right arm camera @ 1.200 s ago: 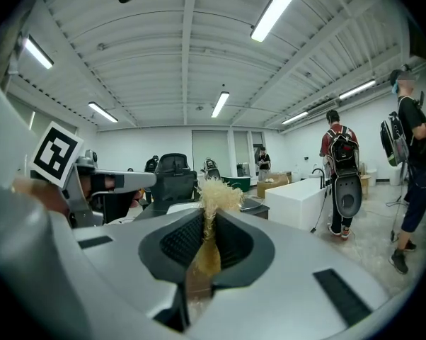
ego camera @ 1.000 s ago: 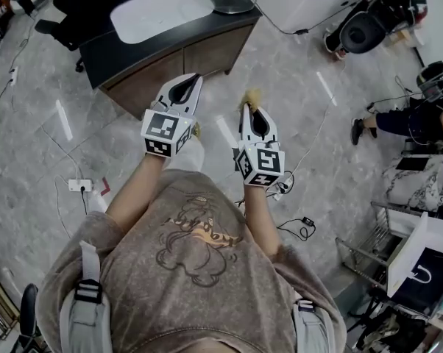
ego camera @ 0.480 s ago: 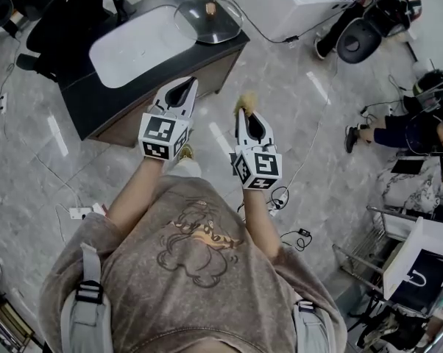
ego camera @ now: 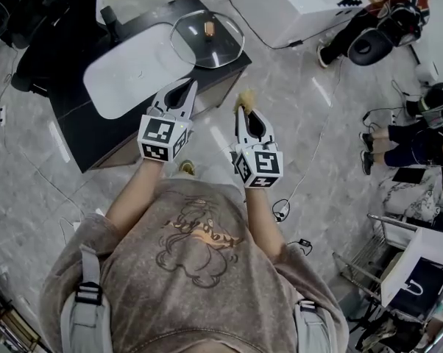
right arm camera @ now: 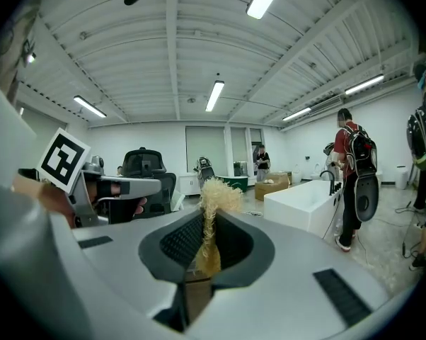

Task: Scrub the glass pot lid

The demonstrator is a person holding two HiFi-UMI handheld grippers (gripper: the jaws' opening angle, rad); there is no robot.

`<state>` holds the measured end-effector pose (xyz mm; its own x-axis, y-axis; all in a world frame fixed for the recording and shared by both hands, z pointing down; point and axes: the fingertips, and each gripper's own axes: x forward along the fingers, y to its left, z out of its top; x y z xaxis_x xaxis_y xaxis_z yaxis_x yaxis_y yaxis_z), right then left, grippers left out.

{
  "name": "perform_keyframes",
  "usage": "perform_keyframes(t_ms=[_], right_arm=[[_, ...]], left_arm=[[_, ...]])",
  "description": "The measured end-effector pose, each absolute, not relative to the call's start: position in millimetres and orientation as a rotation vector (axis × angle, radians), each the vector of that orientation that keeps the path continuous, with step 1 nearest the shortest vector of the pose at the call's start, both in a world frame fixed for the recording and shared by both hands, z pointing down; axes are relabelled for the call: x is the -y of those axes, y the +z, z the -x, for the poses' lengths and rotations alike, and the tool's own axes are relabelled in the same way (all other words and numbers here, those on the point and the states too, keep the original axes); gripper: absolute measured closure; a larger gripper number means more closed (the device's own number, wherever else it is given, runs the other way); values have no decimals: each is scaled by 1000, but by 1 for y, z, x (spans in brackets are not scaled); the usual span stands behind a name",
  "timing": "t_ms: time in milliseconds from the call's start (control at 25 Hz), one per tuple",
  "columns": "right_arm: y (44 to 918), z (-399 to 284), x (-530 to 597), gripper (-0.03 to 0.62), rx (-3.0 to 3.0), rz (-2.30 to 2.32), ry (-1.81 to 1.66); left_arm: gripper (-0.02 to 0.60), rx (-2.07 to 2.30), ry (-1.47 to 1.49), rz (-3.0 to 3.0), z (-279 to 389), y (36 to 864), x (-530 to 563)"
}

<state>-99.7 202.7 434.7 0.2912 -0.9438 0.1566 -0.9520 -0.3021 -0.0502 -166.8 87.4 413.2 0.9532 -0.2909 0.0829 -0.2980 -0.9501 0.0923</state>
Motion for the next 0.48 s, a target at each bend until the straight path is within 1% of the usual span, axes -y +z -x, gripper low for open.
perform_keyframes(t_ms=[280,480], right_arm=[[442,67,-167,548,1848,-2458,265],[448,9,-129,548,1884,-2435,277]], left_arm=[[566,465,128,-2989,137,420,-57],[566,503,154,-2972,84,429,-26]])
